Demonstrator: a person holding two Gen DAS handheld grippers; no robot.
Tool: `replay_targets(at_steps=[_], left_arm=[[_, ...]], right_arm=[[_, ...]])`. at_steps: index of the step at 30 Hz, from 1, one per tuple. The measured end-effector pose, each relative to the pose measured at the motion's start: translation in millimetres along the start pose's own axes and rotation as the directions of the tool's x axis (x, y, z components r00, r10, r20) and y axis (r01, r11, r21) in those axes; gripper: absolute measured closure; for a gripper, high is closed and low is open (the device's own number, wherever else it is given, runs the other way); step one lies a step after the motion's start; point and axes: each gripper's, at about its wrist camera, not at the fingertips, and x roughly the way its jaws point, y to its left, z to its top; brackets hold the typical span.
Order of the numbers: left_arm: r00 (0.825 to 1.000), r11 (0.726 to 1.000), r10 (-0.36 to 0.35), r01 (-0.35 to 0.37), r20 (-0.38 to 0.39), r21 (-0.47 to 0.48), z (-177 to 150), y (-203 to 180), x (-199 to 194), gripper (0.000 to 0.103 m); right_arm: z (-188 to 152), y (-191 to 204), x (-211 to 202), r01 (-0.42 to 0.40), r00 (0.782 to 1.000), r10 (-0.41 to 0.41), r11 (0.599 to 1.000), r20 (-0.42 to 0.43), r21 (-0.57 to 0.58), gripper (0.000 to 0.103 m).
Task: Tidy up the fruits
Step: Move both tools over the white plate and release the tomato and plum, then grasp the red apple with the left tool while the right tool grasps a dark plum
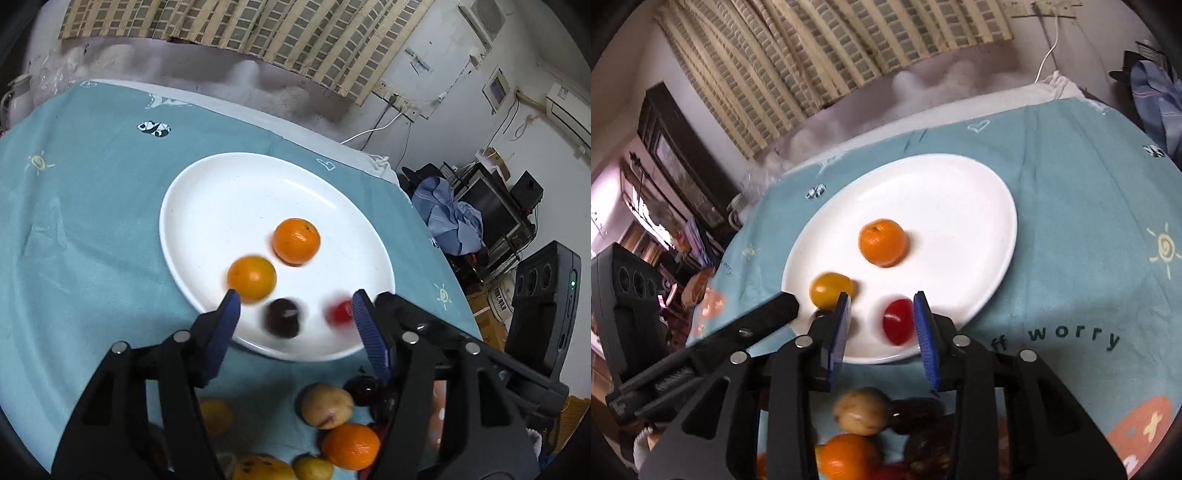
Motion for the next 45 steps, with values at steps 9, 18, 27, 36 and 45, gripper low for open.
replay_targets(at_steps=[9,18,27,36,45], left_arm=[[0.996,0.994,0.028,-0.019,0.080,-0.111,-8.9,35.7,-50.0,0.025],[0.918,0.925,0.367,-0.377,0.152,0.044,-91.4,39.0,-95.6,0.013],[0.899,0.893,0.427,-0.436,0.097,0.111,-95.4,40.5,-75.1,0.012],[0.914,0.913,0.404,-0.402,-0.028,0.066,-94.5,57.4,-57.3,0.004],[0.895,0.893,0.444,-0.437,-0.046,0.105,-95.9,49.9,-50.9,0.002]], right_arm=[[-5.2,8.0,-68.0,-0.102,0.988,0.098,0.994,0.121,0.027,0.028],[-93.3,3.2,-107.9,-0.024,0.995,0.026,0.999,0.097,-0.024,0.027],[-99.8,0.1,-103.0,0.016,0.998,-0.015,1.000,0.066,-0.010,0.027],[-96.9,-43.6,-87.7,-0.069,0.995,0.083,0.974,-0.055,0.218,0.027],[-101.6,-31.7,-79.0,-0.016,0.995,0.026,0.994,-0.093,0.111,0.055]])
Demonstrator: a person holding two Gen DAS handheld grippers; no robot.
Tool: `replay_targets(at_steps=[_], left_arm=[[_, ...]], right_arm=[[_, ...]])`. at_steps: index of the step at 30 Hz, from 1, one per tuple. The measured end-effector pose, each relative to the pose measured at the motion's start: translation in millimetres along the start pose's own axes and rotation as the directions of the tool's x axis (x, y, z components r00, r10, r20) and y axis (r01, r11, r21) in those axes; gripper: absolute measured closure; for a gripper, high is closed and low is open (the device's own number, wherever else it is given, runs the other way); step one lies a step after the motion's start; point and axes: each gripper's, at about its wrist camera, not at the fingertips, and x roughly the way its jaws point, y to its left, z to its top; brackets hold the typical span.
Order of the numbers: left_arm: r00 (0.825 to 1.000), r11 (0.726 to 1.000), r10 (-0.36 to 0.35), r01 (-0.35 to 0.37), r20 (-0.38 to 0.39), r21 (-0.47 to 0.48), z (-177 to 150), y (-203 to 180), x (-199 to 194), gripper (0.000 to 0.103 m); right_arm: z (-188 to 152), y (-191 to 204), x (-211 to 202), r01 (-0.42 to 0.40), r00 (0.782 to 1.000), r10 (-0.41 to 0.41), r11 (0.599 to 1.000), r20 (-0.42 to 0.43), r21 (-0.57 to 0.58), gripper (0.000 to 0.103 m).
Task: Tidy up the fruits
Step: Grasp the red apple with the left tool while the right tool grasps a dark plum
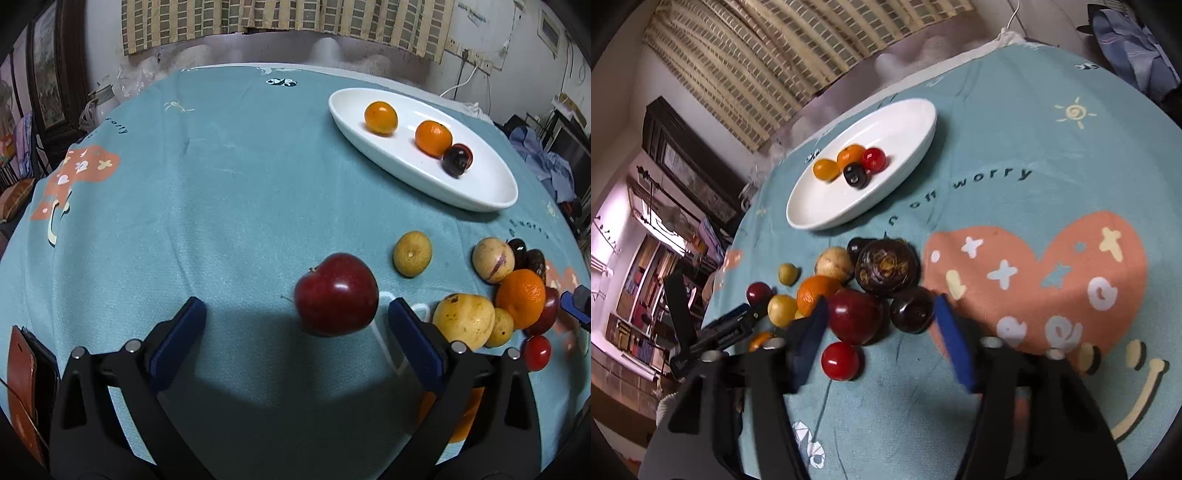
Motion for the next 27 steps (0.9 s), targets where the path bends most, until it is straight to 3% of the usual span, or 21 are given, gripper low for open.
replay_targets(at_steps=[6,11,17,22,23,27], left_arm=[[0.999,0.999,0.033,-0.033,-0.013,0.029,1.0,-5.6,2.1,0.002],[1.000,1.000,0.014,-0.014,0.000,0.016,1.8,-2.7,-0.9,0.002],[0.995,0.999,-0.038,0.041,0.090,-0.030,6.4,7.9,-18.0,0.002],[0.996,0.998,-0.060,0.061,0.063,-0.016,8.1,5.3,-9.6,0.008],[0.996,0.998,-0.062,0.063,0.059,-0.005,7.7,3.5,-8.1,0.012],[0.997,0.997,-0.070,0.069,0.043,0.019,8.0,-2.4,-3.3,0.055]], right_arm=[[-1.5,-5.7,12.5,0.065,0.998,-0.065,0.998,-0.017,-0.011,0.060],[-5.0,-2.6,16.6,0.103,0.995,-0.103,0.993,0.000,-0.053,0.075],[-5.4,2.7,10.2,0.098,0.995,-0.096,0.992,0.031,-0.077,0.075],[-4.8,0.8,11.0,0.093,0.996,-0.092,0.994,0.018,-0.063,0.075],[-5.0,1.6,10.9,0.095,0.995,-0.094,0.993,0.020,-0.067,0.075],[-5.1,2.1,11.6,0.090,0.996,-0.089,0.994,0.016,-0.057,0.075]])
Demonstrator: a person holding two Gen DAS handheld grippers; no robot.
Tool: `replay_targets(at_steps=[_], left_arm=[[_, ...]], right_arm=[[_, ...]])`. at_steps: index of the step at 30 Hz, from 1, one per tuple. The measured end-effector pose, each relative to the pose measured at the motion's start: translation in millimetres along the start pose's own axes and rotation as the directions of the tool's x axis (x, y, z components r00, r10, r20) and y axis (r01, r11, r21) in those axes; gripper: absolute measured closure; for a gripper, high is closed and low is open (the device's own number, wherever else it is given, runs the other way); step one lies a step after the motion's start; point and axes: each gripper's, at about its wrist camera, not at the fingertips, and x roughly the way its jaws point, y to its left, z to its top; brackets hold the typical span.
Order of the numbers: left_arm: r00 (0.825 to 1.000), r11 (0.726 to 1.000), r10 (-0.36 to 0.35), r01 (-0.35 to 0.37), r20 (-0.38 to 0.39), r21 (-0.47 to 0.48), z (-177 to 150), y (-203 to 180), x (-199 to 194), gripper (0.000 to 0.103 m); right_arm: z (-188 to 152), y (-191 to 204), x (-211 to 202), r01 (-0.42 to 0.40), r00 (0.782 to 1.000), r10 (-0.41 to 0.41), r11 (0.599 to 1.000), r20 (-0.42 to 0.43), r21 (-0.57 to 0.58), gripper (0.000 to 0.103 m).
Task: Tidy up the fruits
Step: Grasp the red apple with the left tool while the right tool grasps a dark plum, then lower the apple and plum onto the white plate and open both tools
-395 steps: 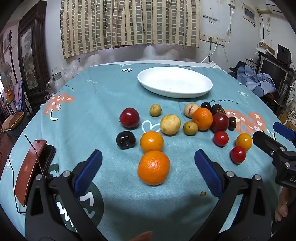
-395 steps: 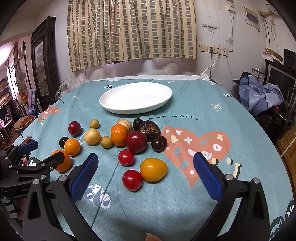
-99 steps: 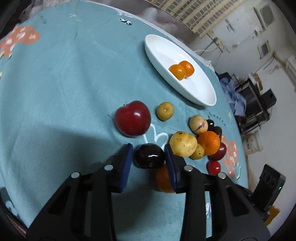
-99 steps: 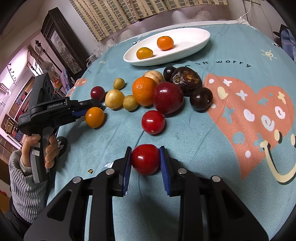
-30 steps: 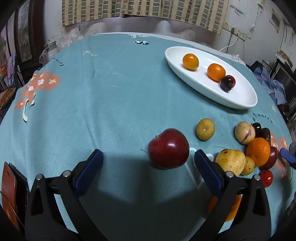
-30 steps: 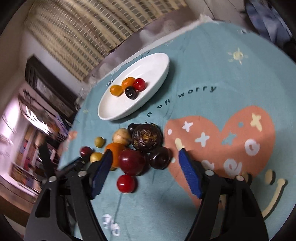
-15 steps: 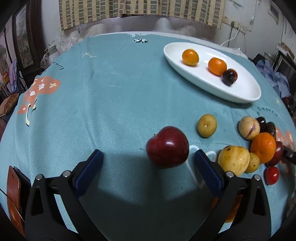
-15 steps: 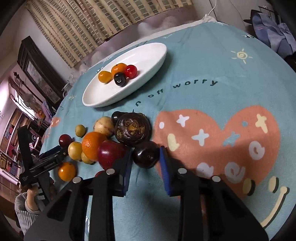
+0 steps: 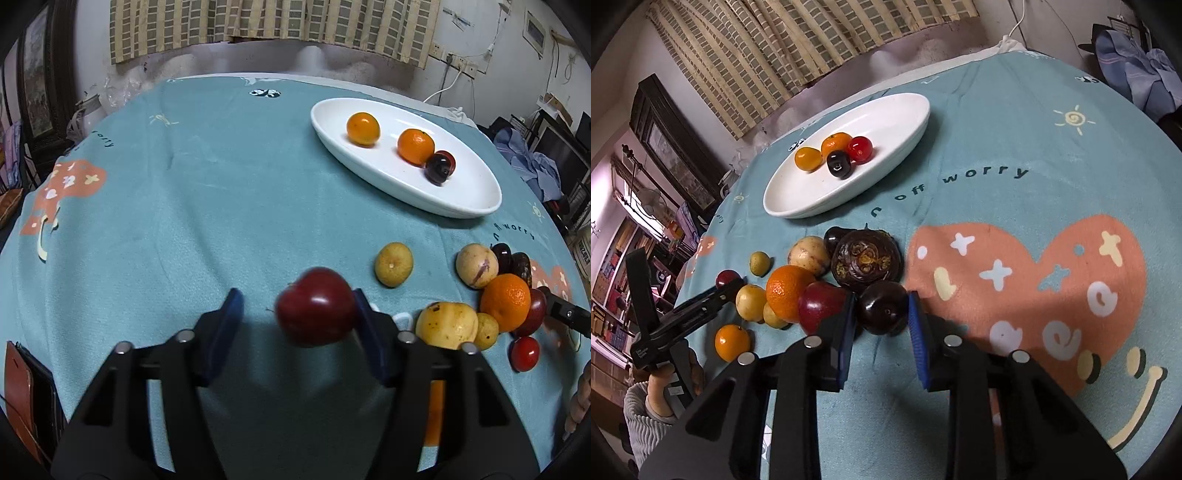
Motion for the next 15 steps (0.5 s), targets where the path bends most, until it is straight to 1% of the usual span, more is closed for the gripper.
replay_targets(at_steps=[1,5,8,10,13,15], left_arm=[[1.000,1.000,-0.027,0.027,0.003,0.000,-0.4,-0.2,-0.5,0.063],[0.998,0.999,-0.053,0.053,0.023,0.005,-1.6,-5.0,-5.0,0.063],[0.996,0.998,-0.066,0.066,0.052,0.003,-0.4,-6.0,-13.0,0.063],[0.994,0.996,-0.086,0.087,0.071,-0.006,3.0,-6.5,-20.1,0.063],[0.990,0.995,-0.098,0.098,0.102,0.007,17.3,-15.9,-29.7,0.063],[0.989,0.995,-0.098,0.095,0.110,0.032,34.0,-27.1,-30.0,0.063]], right_arm=[[0.2,0.1,0.1,0.000,1.000,0.000,1.000,0.000,0.000,0.075],[1.2,-1.7,-2.6,-0.013,1.000,0.013,1.000,0.012,0.010,0.075],[5.3,-5.2,-13.1,-0.044,0.998,0.043,0.999,0.053,0.028,0.075],[8.0,-5.6,-18.8,-0.066,0.995,0.064,0.997,0.072,0.036,0.075],[19.0,-3.9,-22.4,-0.119,0.990,0.113,0.991,0.080,0.069,0.075],[37.6,4.3,-24.3,-0.123,0.989,0.118,0.991,0.089,0.055,0.075]])
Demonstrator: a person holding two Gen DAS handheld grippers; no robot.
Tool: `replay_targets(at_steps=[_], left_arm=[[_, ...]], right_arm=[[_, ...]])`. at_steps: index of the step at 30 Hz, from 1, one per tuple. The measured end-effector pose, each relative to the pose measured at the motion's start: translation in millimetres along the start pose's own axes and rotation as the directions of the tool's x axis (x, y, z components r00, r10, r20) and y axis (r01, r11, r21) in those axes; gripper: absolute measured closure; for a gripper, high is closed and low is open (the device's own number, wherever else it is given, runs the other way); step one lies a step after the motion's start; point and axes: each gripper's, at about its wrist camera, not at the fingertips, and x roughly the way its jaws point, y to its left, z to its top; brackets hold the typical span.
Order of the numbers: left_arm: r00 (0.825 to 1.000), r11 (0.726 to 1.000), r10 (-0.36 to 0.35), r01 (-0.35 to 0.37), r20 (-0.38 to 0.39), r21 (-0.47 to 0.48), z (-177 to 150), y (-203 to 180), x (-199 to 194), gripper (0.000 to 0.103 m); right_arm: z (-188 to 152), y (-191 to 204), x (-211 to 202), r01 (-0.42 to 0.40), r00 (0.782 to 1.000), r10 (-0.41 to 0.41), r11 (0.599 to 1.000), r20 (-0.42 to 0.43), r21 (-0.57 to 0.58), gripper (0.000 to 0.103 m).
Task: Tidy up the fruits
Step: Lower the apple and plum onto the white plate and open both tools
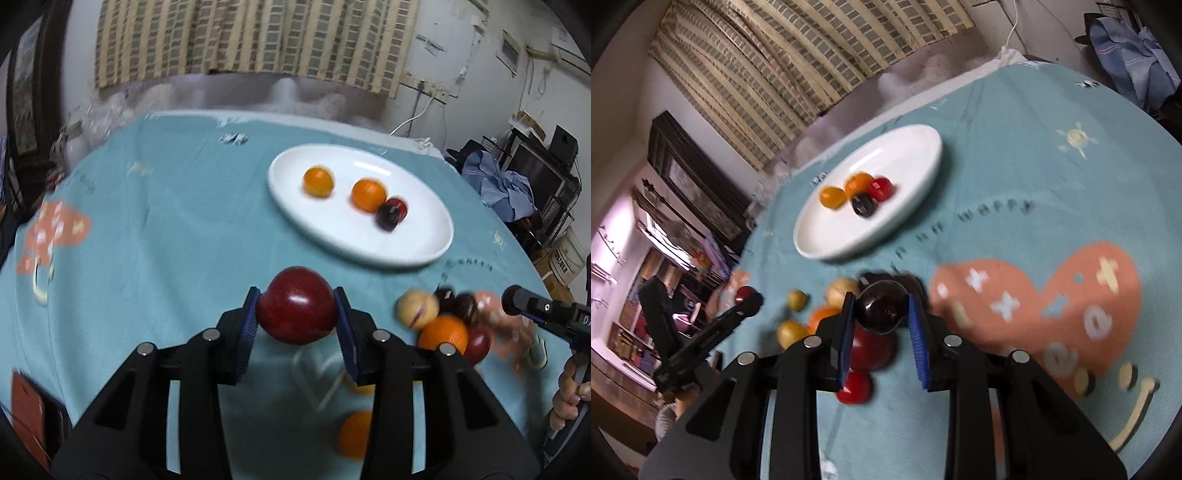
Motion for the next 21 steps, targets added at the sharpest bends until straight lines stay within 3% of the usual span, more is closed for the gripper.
replay_targets(at_steps=[4,9,10,11,12,13,19,21], left_arm=[[1.000,1.000,-0.016,0.016,0.004,0.005,33.1,-18.8,19.6,0.062],[0.998,0.999,-0.052,0.052,-0.026,-0.014,51.0,-34.5,58.7,0.060],[0.998,0.998,-0.056,0.056,-0.024,-0.017,51.2,-35.3,63.2,0.056],[0.998,0.998,-0.059,0.059,-0.019,-0.019,50.9,-35.4,66.9,0.038],[0.997,0.997,-0.071,0.071,-0.016,-0.017,50.0,-34.6,68.5,0.028],[0.996,0.996,-0.089,0.089,-0.013,-0.012,50.1,-33.9,69.3,0.028],[0.996,0.994,-0.089,0.089,0.012,-0.068,50.6,-14.5,56.1,0.023],[0.996,0.991,-0.074,0.078,0.041,-0.106,44.9,-3.5,42.8,0.014]], right_arm=[[37.6,25.1,11.8,0.005,1.000,-0.004,0.998,0.023,-0.058,0.075],[64.2,33.1,65.7,0.003,1.000,-0.004,0.996,-0.008,-0.091,0.073],[65.6,31.0,70.4,0.004,1.000,-0.003,0.996,0.008,-0.084,0.073],[67.0,26.2,76.0,0.013,0.999,-0.011,0.998,0.040,-0.069,0.064],[68.2,22.6,80.8,0.033,0.999,-0.030,0.997,0.042,-0.065,0.056],[68.0,20.9,81.4,0.034,0.999,-0.031,0.997,0.044,-0.066,0.041],[74.2,18.7,37.3,-0.065,0.988,0.068,0.998,0.142,-0.021,0.040],[72.0,28.7,17.4,-0.091,0.986,0.093,0.996,0.141,-0.023,0.038]])
